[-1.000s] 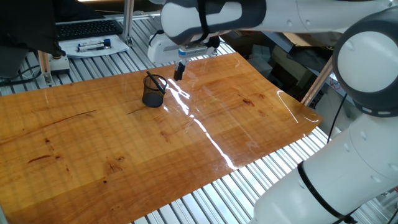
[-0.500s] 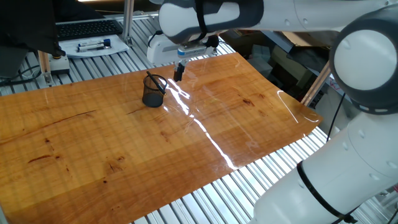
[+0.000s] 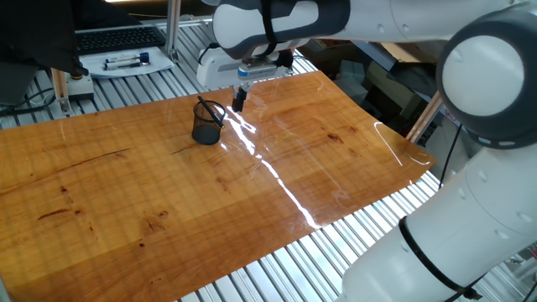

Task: Put the pen into the pen holder

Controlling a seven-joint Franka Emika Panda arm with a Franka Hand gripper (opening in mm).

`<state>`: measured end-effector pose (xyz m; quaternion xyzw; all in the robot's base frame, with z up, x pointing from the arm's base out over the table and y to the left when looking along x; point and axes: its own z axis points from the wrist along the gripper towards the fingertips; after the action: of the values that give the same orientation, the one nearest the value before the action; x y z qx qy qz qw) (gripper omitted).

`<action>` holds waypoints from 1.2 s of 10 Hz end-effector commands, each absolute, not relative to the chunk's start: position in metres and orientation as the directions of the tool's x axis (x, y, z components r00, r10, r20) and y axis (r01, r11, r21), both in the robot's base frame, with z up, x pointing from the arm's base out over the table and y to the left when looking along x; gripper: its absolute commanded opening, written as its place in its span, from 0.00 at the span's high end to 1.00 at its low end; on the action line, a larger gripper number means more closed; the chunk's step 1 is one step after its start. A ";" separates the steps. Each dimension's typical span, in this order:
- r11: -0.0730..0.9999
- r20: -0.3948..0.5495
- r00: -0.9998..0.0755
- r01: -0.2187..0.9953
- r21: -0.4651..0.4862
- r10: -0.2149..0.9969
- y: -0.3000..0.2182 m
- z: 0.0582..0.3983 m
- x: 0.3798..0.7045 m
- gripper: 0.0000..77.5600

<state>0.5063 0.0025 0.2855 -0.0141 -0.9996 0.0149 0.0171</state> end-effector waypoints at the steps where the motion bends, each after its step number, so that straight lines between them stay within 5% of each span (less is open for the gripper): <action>1: 0.999 0.010 -0.999 0.035 -0.029 0.036 0.009 0.280 0.515 1.00; 12: 0.997 0.012 -0.997 0.073 -0.032 0.074 0.033 0.272 0.511 1.00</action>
<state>0.5128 0.0225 0.2740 -0.0291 -0.9994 0.0147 0.0095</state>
